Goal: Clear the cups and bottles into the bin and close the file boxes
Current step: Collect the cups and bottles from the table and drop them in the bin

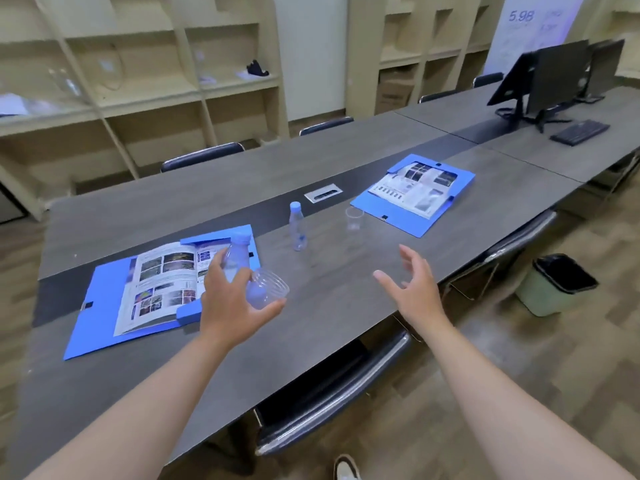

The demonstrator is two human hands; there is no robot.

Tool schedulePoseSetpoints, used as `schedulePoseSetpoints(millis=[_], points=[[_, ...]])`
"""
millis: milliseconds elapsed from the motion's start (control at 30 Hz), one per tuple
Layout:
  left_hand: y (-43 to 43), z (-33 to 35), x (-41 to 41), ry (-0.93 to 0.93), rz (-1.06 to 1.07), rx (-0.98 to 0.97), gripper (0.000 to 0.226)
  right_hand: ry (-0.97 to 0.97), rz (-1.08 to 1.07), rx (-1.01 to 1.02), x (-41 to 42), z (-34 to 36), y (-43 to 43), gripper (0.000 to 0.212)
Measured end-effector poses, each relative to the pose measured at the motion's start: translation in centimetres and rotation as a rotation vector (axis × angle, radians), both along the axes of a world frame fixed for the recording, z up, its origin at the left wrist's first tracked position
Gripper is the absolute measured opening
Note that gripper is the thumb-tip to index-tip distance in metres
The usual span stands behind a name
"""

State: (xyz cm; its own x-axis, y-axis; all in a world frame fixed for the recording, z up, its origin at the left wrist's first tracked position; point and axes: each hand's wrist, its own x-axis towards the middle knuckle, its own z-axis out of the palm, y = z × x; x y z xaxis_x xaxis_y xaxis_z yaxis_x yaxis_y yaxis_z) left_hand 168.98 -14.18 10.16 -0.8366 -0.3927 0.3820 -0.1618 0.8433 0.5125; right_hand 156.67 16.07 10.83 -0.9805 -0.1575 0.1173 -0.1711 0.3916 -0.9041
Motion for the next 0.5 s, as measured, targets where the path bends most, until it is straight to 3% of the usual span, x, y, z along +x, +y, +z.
schedulePoseSetpoints(millis=[500], points=[[-0.5,-5.5,-19.1,-0.127,0.281,0.101,0.068,-0.096,0.166,0.28,-27.8,-3.9,-2.6,0.086]])
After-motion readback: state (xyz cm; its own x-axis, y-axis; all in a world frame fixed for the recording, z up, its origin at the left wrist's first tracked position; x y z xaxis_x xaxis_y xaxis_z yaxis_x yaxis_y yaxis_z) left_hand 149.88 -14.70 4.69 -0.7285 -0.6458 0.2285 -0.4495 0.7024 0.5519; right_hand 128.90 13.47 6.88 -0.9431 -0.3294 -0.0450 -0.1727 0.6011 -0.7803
